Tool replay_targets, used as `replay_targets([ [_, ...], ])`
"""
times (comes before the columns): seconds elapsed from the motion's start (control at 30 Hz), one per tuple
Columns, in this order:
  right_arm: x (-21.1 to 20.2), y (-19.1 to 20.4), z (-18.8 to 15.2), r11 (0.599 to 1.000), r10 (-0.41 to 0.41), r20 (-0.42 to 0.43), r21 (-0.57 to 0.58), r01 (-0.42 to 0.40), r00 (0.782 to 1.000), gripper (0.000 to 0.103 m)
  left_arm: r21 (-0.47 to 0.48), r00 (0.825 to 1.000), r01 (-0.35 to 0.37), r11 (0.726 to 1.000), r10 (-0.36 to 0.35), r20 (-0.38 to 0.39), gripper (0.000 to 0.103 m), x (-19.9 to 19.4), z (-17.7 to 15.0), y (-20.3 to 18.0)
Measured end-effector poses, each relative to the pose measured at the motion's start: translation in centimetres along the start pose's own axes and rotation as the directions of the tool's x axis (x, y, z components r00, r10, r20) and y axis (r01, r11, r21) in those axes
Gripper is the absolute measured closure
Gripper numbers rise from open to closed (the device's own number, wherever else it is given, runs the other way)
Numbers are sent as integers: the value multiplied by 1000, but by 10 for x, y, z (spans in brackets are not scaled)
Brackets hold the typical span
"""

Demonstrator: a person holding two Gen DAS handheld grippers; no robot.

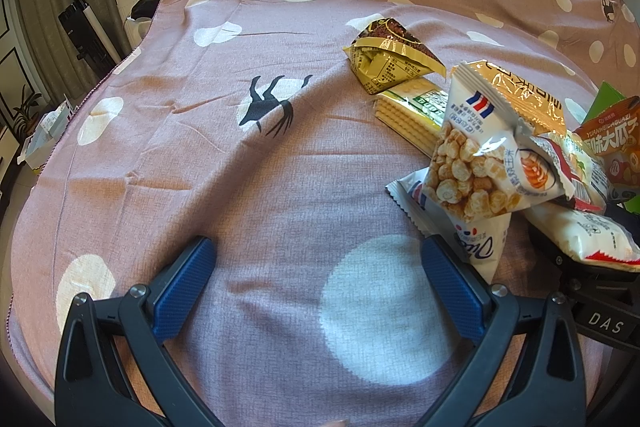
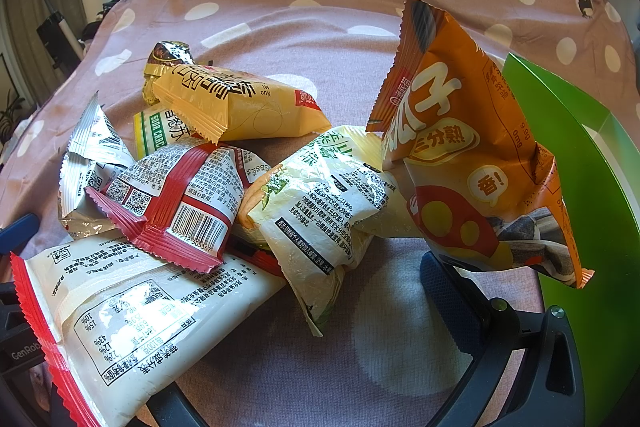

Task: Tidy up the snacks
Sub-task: 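Lower the right gripper onto the white red-edged biscuit packet and grasp it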

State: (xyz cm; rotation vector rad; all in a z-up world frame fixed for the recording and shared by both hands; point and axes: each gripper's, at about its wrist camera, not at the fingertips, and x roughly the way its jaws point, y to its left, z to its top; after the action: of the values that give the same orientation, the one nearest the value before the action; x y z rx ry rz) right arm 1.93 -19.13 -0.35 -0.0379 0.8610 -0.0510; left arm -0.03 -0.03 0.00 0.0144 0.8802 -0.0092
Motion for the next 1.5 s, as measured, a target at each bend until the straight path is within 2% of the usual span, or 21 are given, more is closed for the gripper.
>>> replay_targets([
  [0.23,-1,-1,0,1000,0,1,0,0,1000,0,-5,1000,21,1000,-21,-12,1,-3,3,4],
  [0.33,-1,0,1,1000,-7,-4,-5,7,1000,0,-15,999,51,999,-52,-15,1,-5,3,4],
  [0.47,6,9,12,1000,-6,-26,-3,6,1000,0,-54,991,132,990,-133,-5,6,-17,5,7],
  [0.63,-3,2,10,999,33,-63,5,-32,997,0,-106,982,187,977,-186,16,10,-29,10,11],
  [0.7,-9,-2,13,997,75,-73,2,-75,995,0,-117,973,231,966,-229,32,11,-35,12,9],
  [0.87,-30,-15,19,979,200,-59,57,-197,978,0,-112,934,357,927,-352,64,11,-46,18,-5],
  [0.93,-40,-20,23,972,227,-44,75,-223,973,9,-121,919,395,911,-390,63,13,-50,19,-10],
  [1.0,-53,-28,25,967,242,-19,92,-239,970,9,-116,908,419,901,-413,72,16,-56,21,-13],
  [1.1,-71,-40,26,929,345,20,136,-344,938,9,-92,897,440,893,-433,86,19,-66,23,-20],
  [1.2,-85,-46,33,913,374,54,151,-378,926,9,-82,888,459,884,-454,79,24,-66,24,-25],
  [1.27,-79,-44,38,905,392,26,167,-391,920,9,-57,885,465,883,-464,37,29,-63,21,-35],
  [1.4,-50,-33,32,874,454,-87,241,-423,887,25,-13,883,467,884,-467,-43,39,-56,13,-53],
  [1.43,-44,-29,28,872,456,-103,247,-422,884,31,-11,879,474,880,-474,-59,41,-54,12,-56],
  [1.5,-34,-21,20,873,458,-142,255,-415,877,38,-16,857,505,863,-503,-115,49,-47,9,-62],
])
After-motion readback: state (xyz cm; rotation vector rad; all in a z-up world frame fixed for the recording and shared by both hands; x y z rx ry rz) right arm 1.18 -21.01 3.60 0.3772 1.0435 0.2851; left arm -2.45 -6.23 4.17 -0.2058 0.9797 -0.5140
